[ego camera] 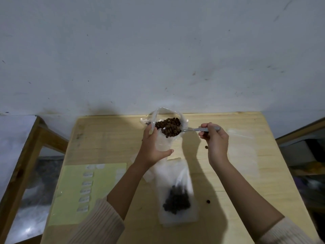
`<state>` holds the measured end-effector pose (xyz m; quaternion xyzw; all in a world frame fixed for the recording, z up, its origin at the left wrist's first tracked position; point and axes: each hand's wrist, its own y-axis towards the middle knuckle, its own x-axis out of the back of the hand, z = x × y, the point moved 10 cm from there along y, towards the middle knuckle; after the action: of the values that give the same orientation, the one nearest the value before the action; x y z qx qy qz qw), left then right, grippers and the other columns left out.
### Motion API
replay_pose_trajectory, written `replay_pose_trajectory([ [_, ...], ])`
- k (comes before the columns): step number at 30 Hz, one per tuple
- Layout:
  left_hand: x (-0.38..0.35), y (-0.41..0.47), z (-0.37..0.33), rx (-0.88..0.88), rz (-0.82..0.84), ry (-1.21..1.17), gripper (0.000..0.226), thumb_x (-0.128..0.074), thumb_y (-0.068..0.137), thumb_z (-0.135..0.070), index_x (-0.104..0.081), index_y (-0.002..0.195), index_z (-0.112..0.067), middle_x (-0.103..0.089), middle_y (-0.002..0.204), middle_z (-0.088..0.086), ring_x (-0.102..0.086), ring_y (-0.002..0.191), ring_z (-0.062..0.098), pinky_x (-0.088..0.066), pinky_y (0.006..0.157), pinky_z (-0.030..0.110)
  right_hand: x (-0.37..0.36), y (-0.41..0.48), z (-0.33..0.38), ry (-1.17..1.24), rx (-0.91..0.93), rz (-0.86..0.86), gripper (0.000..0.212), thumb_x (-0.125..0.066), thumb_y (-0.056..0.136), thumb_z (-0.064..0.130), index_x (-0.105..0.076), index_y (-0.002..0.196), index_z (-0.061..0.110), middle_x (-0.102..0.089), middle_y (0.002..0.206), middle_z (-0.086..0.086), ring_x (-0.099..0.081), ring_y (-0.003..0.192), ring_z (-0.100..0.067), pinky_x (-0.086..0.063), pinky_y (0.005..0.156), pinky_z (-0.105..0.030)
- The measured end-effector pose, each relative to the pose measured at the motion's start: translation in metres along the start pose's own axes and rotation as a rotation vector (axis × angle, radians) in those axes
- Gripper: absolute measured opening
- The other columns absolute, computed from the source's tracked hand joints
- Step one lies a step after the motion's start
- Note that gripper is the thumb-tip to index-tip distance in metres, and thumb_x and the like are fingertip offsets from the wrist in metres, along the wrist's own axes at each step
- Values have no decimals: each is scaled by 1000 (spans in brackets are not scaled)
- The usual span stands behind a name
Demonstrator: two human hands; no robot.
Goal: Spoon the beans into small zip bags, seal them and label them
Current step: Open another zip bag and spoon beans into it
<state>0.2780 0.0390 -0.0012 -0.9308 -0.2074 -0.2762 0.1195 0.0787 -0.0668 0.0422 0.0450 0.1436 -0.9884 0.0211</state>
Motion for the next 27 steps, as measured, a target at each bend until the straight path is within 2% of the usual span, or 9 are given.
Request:
replay_pose_trajectory([
  [3,-2,-2,-5,-52,7,35,97,-83,54,-48,-45,132,-6,-17,148,12,-16,141,21,-25,112,33,-3,-8,7,-69,66,61,25,-45,96,8,-61,77,9,-57,70,-9,-53,50,-6,-39,45,-10],
  [6,-3,-3,-8,-84,28,72,90,-87,58,-38,-45,131,-6,-17,147,11,-14,140,17,-25,110,28,-3,-11,12,-80,125,78,25,-45,96,8,-61,76,9,-57,67,-9,-53,49,-4,-40,48,-9],
  [9,-2,-4,-10,-98,23,94,91,-85,57,-41,-43,131,-8,-17,147,11,-9,137,10,-27,113,40,12,-7,9,-5,120,-8,26,-45,95,6,-60,74,10,-59,71,-6,-53,50,-6,-44,54,-16],
  [13,-2,-6,-10,-101,18,92,98,-75,53,-54,-43,132,-7,-17,148,13,-10,140,15,-27,113,46,38,3,-14,34,19,-138,26,-45,93,9,-61,73,13,-63,58,7,-54,50,-7,-41,60,-26],
  [16,-3,-7,-8,-96,23,84,100,-66,51,-62,-42,132,-7,-17,147,14,-14,141,23,-28,112,45,33,5,-22,32,44,-96,23,-45,96,11,-63,82,7,-63,72,-2,-59,59,-9,-50,64,-23],
  [18,-4,-6,-7,-93,34,87,101,-65,51,-62,-41,133,-8,-16,147,13,-14,142,24,-28,112,44,17,4,-22,-36,116,-15,21,-45,97,13,-63,93,3,-63,80,-7,-61,69,-14,-53,69,-20],
  [22,-8,-4,-3,-81,63,131,98,-75,55,-51,-37,135,-9,-11,151,7,-12,142,19,-29,112,45,-9,5,-34,-162,175,51,20,-48,97,15,-64,103,7,-65,92,2,-64,86,-21,-54,81,-29],
  [25,-11,-1,2,-68,82,157,102,-82,58,-45,-31,140,-9,-8,152,3,-14,143,18,-30,112,44,-17,7,-52,-138,70,27,22,-44,98,15,-65,95,9,-65,81,-4,-62,81,-21,-54,81,-34],
  [27,-13,-1,4,-65,98,154,104,-82,61,-44,-28,143,-9,-6,153,-1,-16,142,18,-30,112,43,-24,6,-62,-118,-10,32,24,-43,98,14,-64,88,11,-64,76,-5,-62,74,-17,-53,79,-32],
])
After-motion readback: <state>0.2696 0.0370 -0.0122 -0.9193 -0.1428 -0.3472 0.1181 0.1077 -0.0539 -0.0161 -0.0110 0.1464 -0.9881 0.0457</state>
